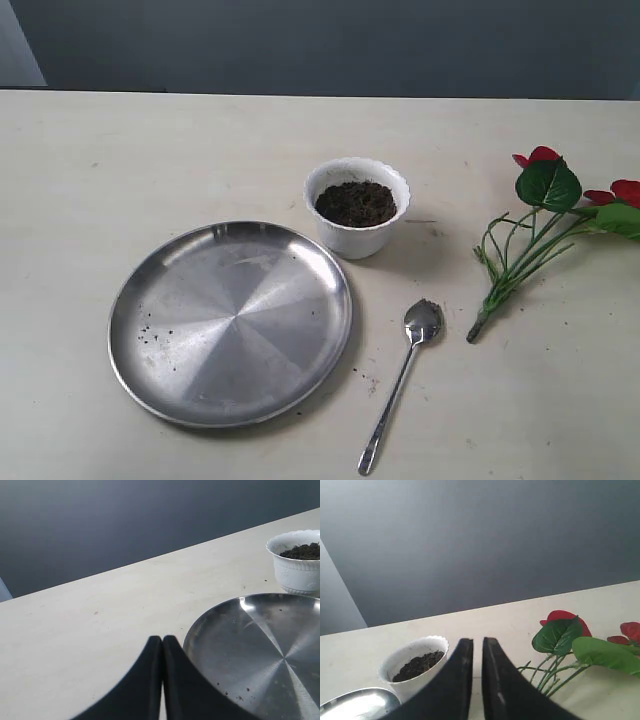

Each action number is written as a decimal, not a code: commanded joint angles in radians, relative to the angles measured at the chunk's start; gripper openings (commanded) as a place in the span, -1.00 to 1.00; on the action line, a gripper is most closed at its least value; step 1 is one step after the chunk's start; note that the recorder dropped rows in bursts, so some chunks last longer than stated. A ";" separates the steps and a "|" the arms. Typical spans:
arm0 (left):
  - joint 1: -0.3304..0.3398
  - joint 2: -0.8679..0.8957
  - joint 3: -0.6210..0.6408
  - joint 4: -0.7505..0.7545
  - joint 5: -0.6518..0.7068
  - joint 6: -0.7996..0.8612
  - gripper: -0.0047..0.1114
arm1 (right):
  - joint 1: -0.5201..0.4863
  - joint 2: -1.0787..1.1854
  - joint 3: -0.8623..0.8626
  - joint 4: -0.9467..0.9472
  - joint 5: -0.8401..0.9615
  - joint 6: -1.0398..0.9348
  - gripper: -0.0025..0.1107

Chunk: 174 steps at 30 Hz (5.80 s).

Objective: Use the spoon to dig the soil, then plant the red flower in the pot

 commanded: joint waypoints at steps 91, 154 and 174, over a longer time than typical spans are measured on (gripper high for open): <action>-0.005 -0.001 -0.002 -0.008 -0.013 -0.002 -0.91 | 0.661 1.620 -0.762 -0.315 0.439 0.892 -0.63; -0.005 -0.001 -0.002 -0.008 -0.013 -0.002 -0.91 | 0.661 1.278 -0.764 -1.211 0.435 0.212 -0.97; -0.005 -0.001 -0.002 -0.008 -0.013 -0.002 -0.91 | 0.619 1.790 -0.842 -1.726 0.699 -0.001 -0.97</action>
